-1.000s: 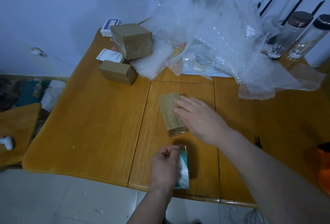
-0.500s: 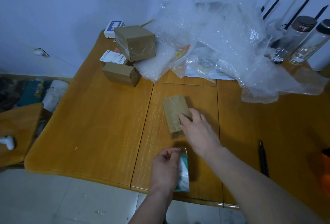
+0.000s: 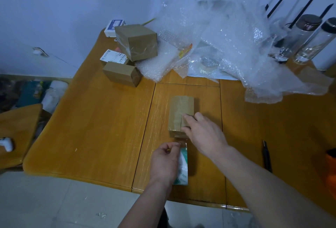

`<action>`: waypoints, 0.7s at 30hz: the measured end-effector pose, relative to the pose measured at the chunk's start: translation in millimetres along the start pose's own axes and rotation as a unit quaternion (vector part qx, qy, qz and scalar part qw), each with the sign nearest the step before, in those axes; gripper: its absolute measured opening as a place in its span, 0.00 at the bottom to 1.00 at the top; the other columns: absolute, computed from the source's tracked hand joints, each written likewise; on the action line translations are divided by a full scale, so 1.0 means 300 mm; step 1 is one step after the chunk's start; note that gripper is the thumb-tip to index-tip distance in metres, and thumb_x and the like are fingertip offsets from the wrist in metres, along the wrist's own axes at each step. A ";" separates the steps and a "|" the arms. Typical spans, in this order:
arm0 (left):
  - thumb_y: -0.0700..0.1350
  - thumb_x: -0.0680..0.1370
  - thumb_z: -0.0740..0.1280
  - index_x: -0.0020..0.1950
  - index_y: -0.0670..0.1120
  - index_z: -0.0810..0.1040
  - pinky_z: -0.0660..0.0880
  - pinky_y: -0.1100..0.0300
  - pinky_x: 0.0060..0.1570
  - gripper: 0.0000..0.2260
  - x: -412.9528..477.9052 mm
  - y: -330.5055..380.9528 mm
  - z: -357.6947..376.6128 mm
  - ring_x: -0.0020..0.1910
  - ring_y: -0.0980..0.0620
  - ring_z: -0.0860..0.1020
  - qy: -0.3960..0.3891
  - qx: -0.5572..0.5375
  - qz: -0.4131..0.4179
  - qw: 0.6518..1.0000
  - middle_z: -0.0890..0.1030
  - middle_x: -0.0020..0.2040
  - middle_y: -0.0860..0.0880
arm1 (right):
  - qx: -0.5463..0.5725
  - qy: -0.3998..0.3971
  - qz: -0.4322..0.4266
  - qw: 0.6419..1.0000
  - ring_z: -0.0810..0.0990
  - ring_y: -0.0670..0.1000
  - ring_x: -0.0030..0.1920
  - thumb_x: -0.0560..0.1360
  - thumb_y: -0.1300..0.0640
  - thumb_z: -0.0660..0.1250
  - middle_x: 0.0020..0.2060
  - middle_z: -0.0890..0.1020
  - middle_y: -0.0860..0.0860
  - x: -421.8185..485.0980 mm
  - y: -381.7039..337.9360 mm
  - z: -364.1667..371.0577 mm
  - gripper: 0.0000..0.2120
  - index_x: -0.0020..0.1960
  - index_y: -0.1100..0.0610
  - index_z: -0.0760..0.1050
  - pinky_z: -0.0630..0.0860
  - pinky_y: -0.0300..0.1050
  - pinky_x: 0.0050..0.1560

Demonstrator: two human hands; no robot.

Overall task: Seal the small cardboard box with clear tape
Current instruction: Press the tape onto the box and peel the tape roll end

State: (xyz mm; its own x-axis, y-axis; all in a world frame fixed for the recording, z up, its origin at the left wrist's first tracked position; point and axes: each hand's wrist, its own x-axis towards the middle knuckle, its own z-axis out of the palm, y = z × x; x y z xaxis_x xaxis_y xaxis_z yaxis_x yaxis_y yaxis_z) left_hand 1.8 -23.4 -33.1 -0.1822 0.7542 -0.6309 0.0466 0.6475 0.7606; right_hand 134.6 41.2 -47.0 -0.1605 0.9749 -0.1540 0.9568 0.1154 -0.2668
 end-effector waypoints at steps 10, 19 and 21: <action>0.49 0.82 0.67 0.49 0.51 0.83 0.77 0.55 0.39 0.07 0.020 0.000 0.004 0.43 0.48 0.83 -0.012 0.029 -0.011 0.999 0.86 0.46 0.46 | -0.053 0.040 -0.036 0.997 0.73 0.53 0.55 0.77 0.34 0.59 0.56 0.72 0.54 0.024 -0.015 -0.020 0.26 0.60 0.55 0.75 0.78 0.47 0.46; 0.48 0.82 0.67 0.48 0.51 0.83 0.80 0.52 0.41 0.06 0.038 -0.002 0.005 0.44 0.46 0.84 -0.007 0.039 -0.016 0.999 0.86 0.47 0.46 | -0.056 0.085 -0.058 0.993 0.75 0.53 0.51 0.72 0.34 0.67 0.52 0.74 0.55 0.027 -0.004 0.034 0.26 0.55 0.56 0.75 0.77 0.46 0.43; 0.48 0.82 0.67 0.48 0.51 0.82 0.82 0.49 0.44 0.06 0.040 -0.004 0.006 0.46 0.45 0.84 -0.006 0.043 -0.019 0.999 0.86 0.47 0.46 | -0.053 0.093 -0.058 0.993 0.75 0.54 0.50 0.71 0.35 0.70 0.51 0.75 0.55 0.028 0.003 0.047 0.25 0.53 0.56 0.75 0.78 0.47 0.42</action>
State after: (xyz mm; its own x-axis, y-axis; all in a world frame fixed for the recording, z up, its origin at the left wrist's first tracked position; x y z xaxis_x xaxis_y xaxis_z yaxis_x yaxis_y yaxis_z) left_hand 1.4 -15.0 -41.8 -0.1732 0.7296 -0.6616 0.1247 0.6825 0.7201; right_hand 130.8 46.8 -61.9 -0.2333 0.9710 0.0523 0.9562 0.2389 -0.1689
